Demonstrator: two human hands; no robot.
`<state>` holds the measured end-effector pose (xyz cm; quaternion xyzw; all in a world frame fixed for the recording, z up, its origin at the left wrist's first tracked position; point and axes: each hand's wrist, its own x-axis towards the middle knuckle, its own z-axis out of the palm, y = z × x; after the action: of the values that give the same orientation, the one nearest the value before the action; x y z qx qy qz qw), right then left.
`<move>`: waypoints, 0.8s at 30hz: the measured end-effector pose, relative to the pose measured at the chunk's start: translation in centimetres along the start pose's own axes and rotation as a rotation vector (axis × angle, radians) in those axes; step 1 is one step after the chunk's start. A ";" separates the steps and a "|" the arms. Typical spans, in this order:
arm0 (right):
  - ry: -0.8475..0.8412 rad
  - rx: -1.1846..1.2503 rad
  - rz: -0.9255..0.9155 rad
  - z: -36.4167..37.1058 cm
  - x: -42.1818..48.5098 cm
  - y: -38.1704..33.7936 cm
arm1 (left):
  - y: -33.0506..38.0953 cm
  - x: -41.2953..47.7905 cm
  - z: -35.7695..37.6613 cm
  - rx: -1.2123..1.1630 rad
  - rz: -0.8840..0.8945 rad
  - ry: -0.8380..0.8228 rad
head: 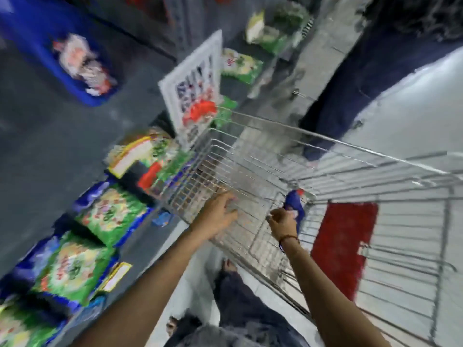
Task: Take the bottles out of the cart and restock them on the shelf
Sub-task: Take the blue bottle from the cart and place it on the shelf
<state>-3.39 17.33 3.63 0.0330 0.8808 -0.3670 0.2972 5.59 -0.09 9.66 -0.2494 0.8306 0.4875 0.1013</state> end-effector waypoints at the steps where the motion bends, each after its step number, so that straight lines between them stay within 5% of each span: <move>1: -0.020 -0.064 0.081 -0.4 0.6 2.0 | 0.1 1.2 1.1 0.011 -0.055 -0.099; 5: -0.099 -0.206 0.239 -0.8 2.2 8.7 | -0.4 5.4 6.3 0.117 -0.177 -0.363; 11: 0.028 -0.061 0.397 1.6 6.1 13.6 | -3.3 10.2 13.9 0.229 -0.329 -0.488; 17: 0.319 -0.083 0.482 3.5 8.7 13.3 | -4.9 14.3 18.0 0.150 -0.318 -0.407; 24: 0.378 -0.126 0.380 4.8 9.2 14.1 | -4.1 18.3 20.7 -0.008 -0.344 -0.324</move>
<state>-4.63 22.96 -12.91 0.2471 0.9197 -0.2365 0.1927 -9.49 10.29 -11.39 -0.3060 0.7470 0.4999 0.3138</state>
